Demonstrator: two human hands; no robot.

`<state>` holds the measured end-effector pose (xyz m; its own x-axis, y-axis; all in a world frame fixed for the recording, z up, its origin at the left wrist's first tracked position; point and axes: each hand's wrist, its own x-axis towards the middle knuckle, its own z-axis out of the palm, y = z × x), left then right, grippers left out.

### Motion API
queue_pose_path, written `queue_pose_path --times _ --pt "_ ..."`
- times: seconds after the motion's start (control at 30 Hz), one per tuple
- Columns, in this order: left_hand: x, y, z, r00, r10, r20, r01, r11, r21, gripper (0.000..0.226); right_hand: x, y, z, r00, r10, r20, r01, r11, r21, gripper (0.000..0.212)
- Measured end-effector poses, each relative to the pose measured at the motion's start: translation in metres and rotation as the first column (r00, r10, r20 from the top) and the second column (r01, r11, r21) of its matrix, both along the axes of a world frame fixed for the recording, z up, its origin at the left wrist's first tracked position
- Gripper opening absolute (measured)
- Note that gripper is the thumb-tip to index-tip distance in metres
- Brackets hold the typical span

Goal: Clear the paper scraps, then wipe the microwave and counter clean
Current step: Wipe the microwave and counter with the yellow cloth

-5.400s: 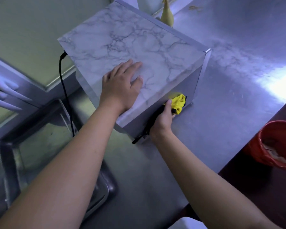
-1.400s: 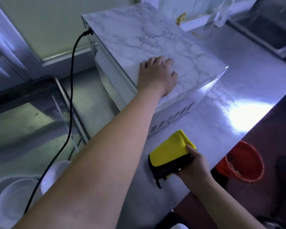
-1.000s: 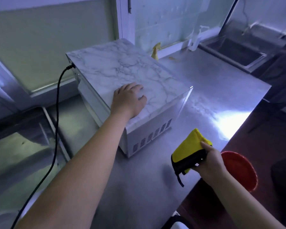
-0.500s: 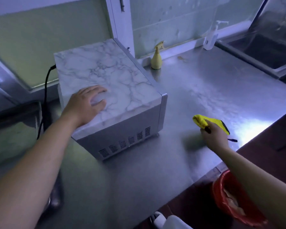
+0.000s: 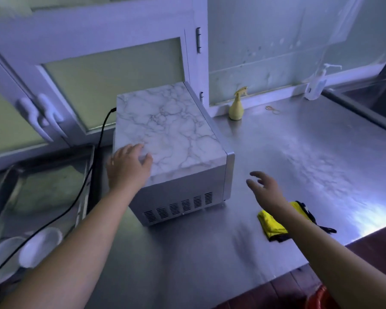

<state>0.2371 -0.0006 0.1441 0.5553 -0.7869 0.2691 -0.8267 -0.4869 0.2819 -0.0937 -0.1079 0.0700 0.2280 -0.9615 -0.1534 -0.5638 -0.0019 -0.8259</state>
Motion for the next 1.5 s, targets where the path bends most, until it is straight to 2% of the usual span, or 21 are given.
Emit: queue_pose_path --times 0.1,0.17,0.2,0.27,0.3,0.33,0.4,0.47,0.6,0.73,0.87,0.97,1.03,1.13,1.27,1.37,1.43,1.5 --pt "-0.020 0.021 -0.002 0.992 0.118 -0.052 -0.126 0.969 -0.211 0.063 0.029 -0.012 0.047 0.994 0.017 0.110 -0.004 0.993 -0.114 0.045" --pt "-0.027 0.034 -0.007 0.945 0.191 -0.264 -0.276 0.901 -0.336 0.076 0.048 -0.017 0.065 0.988 0.043 0.150 -0.021 0.989 -0.146 0.051" --pt "-0.028 0.039 -0.011 0.878 0.202 -0.433 -0.372 0.858 -0.354 0.080 0.058 -0.019 0.070 0.982 0.052 0.180 -0.030 0.992 -0.123 0.053" --pt "-0.026 0.045 -0.021 0.659 0.105 -0.745 -0.517 0.783 -0.347 0.075 0.075 -0.021 0.073 0.977 0.030 0.213 -0.023 0.999 -0.036 0.052" --pt "-0.025 0.046 -0.025 0.561 0.012 -0.827 -0.546 0.757 -0.359 0.062 0.082 -0.021 0.072 0.975 -0.007 0.223 0.005 1.000 0.008 0.048" --pt "-0.024 0.047 -0.029 0.508 -0.064 -0.859 -0.548 0.745 -0.380 0.047 0.088 -0.021 0.068 0.967 -0.060 0.246 0.048 0.997 0.053 0.040" --pt "-0.020 0.046 -0.037 0.489 -0.138 -0.862 -0.536 0.732 -0.421 0.032 0.097 -0.018 0.060 0.931 -0.168 0.323 0.134 0.983 0.124 0.029" --pt "-0.019 0.046 -0.040 0.469 -0.172 -0.867 -0.533 0.728 -0.432 0.040 0.103 -0.014 0.054 0.893 -0.246 0.377 0.201 0.967 0.154 0.032" --pt "-0.018 0.049 -0.042 0.412 -0.166 -0.896 -0.541 0.747 -0.387 0.069 0.112 -0.006 0.054 0.817 -0.368 0.444 0.332 0.930 0.159 0.013" --pt "-0.007 0.056 -0.044 0.425 -0.155 -0.892 -0.521 0.764 -0.380 0.073 0.121 0.008 0.055 0.778 -0.438 0.451 0.405 0.898 0.173 0.017" --pt "0.034 0.078 -0.050 0.414 -0.199 -0.888 -0.465 0.793 -0.394 0.066 0.138 0.052 0.039 0.764 -0.463 0.449 0.439 0.884 0.163 0.022" --pt "0.076 0.096 -0.051 0.405 -0.268 -0.874 -0.409 0.802 -0.435 0.049 0.161 0.101 0.032 0.765 -0.451 0.461 0.447 0.886 0.124 0.025" --pt "0.101 0.105 -0.048 0.407 -0.270 -0.872 -0.433 0.784 -0.445 0.037 0.178 0.134 0.033 0.748 -0.466 0.473 0.462 0.877 0.133 0.027" --pt "0.128 0.112 -0.049 0.371 -0.265 -0.890 -0.484 0.763 -0.429 0.047 0.197 0.181 0.033 0.750 -0.445 0.490 0.436 0.889 0.139 0.021" --pt "0.142 0.118 -0.051 0.362 -0.263 -0.894 -0.537 0.725 -0.431 0.058 0.197 0.218 0.040 0.802 -0.339 0.492 0.314 0.940 0.135 0.012" --pt "0.132 0.121 -0.050 0.363 -0.220 -0.905 -0.582 0.705 -0.405 0.061 0.177 0.204 0.051 0.868 -0.260 0.424 0.205 0.964 0.171 0.019" --pt "0.124 0.118 -0.049 0.347 -0.163 -0.924 -0.649 0.669 -0.362 0.071 0.162 0.181 0.060 0.904 -0.215 0.369 0.147 0.968 0.202 0.027" --pt "0.110 0.117 -0.045 0.326 -0.126 -0.937 -0.710 0.622 -0.330 0.082 0.149 0.150 0.069 0.910 -0.208 0.359 0.152 0.973 0.176 0.023"
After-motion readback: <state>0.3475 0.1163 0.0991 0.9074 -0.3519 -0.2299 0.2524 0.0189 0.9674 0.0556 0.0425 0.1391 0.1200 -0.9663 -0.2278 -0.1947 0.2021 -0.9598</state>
